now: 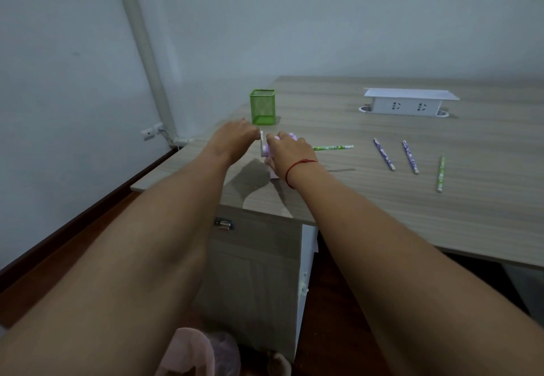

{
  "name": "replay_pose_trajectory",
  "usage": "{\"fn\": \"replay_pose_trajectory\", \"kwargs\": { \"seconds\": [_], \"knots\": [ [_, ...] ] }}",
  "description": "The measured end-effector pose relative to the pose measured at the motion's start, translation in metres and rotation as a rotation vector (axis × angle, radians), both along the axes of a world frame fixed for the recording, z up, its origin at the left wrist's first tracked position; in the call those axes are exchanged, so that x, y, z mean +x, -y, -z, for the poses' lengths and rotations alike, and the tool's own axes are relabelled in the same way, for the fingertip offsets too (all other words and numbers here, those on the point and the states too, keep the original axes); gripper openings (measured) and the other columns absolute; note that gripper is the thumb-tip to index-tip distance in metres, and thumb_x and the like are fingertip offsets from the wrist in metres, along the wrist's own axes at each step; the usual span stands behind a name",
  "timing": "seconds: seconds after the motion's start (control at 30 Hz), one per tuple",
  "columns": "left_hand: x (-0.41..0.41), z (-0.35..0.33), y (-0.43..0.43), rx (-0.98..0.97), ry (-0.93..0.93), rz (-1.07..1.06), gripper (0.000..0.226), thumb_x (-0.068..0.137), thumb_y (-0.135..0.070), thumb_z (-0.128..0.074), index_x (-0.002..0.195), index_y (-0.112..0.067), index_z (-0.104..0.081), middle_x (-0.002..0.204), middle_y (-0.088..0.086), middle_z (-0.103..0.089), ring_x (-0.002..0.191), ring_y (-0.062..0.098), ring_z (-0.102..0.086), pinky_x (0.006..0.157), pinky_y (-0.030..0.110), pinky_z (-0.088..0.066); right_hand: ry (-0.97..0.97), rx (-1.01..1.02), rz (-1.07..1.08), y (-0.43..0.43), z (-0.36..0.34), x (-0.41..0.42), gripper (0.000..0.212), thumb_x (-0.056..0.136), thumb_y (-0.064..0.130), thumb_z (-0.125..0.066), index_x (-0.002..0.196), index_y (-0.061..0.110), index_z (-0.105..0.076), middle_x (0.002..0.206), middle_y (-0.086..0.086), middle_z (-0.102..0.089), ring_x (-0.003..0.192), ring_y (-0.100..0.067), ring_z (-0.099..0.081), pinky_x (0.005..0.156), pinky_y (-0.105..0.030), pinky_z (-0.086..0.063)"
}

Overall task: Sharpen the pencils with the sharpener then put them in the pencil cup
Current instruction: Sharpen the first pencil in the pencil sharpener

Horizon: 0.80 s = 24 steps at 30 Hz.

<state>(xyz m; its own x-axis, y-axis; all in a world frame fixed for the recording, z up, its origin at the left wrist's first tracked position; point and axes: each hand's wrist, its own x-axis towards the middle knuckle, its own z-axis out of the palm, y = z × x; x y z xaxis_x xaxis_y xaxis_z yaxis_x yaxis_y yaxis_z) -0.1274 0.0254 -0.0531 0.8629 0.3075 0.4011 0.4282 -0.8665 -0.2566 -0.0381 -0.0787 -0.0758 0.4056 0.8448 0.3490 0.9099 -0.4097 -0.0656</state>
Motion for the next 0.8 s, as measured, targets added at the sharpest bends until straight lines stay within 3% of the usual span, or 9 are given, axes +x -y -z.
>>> {"fn": "replay_pose_trajectory", "kwargs": {
  "seconds": [0.13, 0.33, 0.57, 0.8],
  "knots": [
    [-0.002, -0.001, 0.000, 0.024, 0.024, -0.020, 0.026, 0.094, -0.001, -0.042, 0.111, -0.006, -0.062, 0.105, 0.019, -0.066, 0.106, 0.036, -0.058, 0.097, 0.045, -0.046, -0.002, -0.007, 0.011, 0.000, -0.001, -0.002, 0.039, 0.095, 0.031, -0.053, 0.129, 0.013, -0.050, 0.134, -0.010, -0.051, 0.123, -0.032, -0.049, 0.096, -0.039, -0.043],
    [-0.015, -0.002, 0.010, 0.024, 0.045, 0.005, 0.027, 0.093, 0.001, -0.044, 0.112, -0.005, -0.063, 0.104, 0.018, -0.067, 0.106, 0.035, -0.059, 0.098, 0.048, -0.046, -0.001, -0.023, 0.023, 0.000, -0.002, -0.005, 0.041, 0.095, 0.031, -0.053, 0.131, 0.013, -0.049, 0.135, -0.011, -0.050, 0.125, -0.032, -0.048, 0.097, -0.041, -0.044],
    [-0.027, 0.009, 0.031, 0.016, 0.074, 0.004, 0.026, 0.094, 0.003, -0.043, 0.112, -0.002, -0.061, 0.111, 0.017, -0.067, 0.113, 0.032, -0.059, 0.115, 0.034, -0.026, 0.002, -0.034, 0.028, -0.002, -0.001, -0.004, 0.041, 0.094, 0.033, -0.054, 0.131, 0.014, -0.049, 0.135, -0.011, -0.052, 0.126, -0.031, -0.048, 0.098, -0.041, -0.043],
    [-0.035, 0.030, 0.038, -0.031, 0.045, 0.031, 0.018, 0.093, 0.003, -0.049, 0.106, 0.000, -0.062, 0.097, 0.021, -0.069, 0.095, 0.036, -0.066, 0.115, 0.038, -0.029, -0.019, -0.034, 0.037, -0.005, -0.001, -0.004, 0.040, 0.095, 0.032, -0.052, 0.130, 0.014, -0.051, 0.134, -0.012, -0.052, 0.125, -0.033, -0.048, 0.097, -0.041, -0.043]
  ]
}}
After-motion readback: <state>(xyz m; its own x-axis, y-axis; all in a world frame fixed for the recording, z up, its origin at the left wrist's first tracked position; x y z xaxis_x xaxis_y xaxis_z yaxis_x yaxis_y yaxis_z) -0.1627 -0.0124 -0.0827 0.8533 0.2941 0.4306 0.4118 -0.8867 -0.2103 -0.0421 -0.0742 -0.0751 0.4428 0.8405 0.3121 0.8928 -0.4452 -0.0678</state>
